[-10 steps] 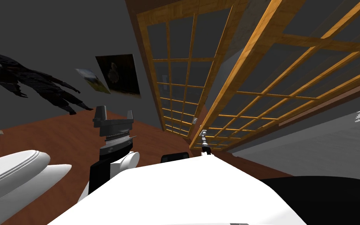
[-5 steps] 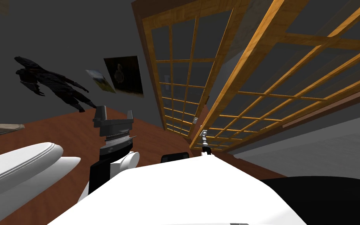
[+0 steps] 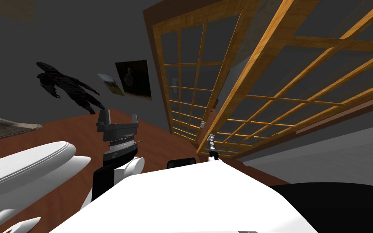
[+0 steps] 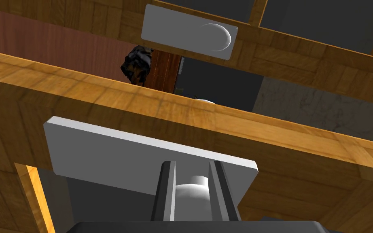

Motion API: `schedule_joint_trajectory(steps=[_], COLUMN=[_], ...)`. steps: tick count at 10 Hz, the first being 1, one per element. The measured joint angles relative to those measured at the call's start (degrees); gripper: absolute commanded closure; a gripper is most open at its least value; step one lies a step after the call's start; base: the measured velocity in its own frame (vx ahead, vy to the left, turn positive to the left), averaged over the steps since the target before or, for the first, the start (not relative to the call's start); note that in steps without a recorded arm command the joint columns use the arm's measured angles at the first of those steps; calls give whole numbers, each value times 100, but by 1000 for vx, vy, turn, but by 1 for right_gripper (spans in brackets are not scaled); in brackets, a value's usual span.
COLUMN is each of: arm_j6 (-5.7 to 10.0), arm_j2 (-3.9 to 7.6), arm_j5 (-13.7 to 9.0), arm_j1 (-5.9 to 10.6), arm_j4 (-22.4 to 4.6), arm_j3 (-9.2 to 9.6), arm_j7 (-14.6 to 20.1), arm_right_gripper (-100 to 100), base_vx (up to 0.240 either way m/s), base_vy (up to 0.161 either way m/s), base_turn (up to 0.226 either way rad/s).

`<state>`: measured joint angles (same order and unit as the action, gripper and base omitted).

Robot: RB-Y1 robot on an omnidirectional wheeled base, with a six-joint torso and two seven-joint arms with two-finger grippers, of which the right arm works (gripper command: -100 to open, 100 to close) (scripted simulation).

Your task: Pull the door open

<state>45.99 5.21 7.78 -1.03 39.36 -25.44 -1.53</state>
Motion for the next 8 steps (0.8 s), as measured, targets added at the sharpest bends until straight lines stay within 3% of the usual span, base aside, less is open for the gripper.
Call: schedule_joint_trajectory(steps=[1,2,3,5,6,7,8], arm_j6=[68,16,106,40,110,84,167], arm_j2=[42,59,107,40,58,71,144], arm_j5=[-58,-125,-223,-302,-342,-404,-447], arm_j1=[47,-5,118,-9,63,49,149], arm_j4=[-107,2,-214,50,-88,-40,-240], arm_j3=[2,51,64,139,139,166,173], arm_j7=[100,291,446,734,825,958,1076], arm_right_gripper=[100,100,100,100,100,100,100], base_vx=[-74,-80,-50,-50,-52,-57,-61], base_vy=[-39,-62,-34,-24,-10,-14,-26], base_turn=[162,154,63,71,102,64,105])
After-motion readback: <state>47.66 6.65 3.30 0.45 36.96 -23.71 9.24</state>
